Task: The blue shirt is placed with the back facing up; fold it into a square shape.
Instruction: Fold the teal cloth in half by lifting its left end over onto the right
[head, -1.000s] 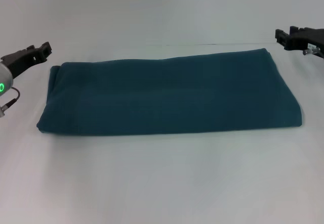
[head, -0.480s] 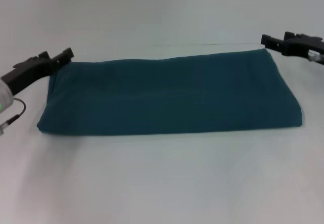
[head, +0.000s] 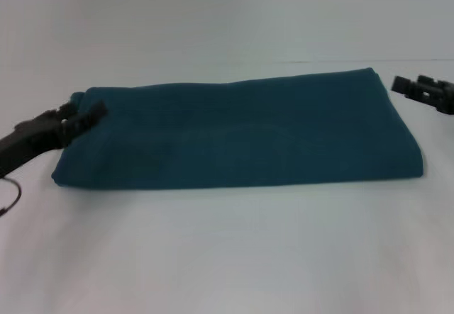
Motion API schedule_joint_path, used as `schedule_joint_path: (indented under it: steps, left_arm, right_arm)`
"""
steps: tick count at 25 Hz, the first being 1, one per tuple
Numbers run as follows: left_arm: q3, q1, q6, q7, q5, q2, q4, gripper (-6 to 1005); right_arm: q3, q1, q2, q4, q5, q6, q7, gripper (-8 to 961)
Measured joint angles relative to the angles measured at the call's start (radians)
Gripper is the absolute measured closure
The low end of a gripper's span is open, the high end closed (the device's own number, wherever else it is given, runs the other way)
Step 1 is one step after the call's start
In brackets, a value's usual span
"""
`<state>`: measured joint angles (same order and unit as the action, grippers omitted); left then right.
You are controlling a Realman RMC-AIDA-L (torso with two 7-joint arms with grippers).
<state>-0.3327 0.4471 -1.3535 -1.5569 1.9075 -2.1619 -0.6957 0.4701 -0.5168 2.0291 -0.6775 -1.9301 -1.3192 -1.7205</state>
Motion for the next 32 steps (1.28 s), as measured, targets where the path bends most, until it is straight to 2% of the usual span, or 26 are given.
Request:
schedule_joint_path:
  steps: [6,16,22,32]
  left_arm:
    - [0.004,-0.055,-0.030,-0.001,0.005,-0.003,-0.004,200]
    - [0.006,-0.104,-0.015,0.013,0.026,-0.006,-0.004,199]
    - [0.000,-0.099,0.028,0.019,0.068,-0.006,0.001,199]
    - [-0.008,-0.090,0.054,0.027,0.087,-0.003,0.012,200]
  right_arm:
    - [0.005,0.040,-0.034,-0.009,-0.044,-0.092,-0.092,146]
    - [-0.001,0.055,-0.081,-0.012,-0.171,-0.102,-0.217,147]
    - [0.003,0.052,-0.086,-0.014,-0.238,-0.058,-0.271,146]
    - [0.005,0.030,-0.075,-0.005,-0.306,0.005,-0.297,147]
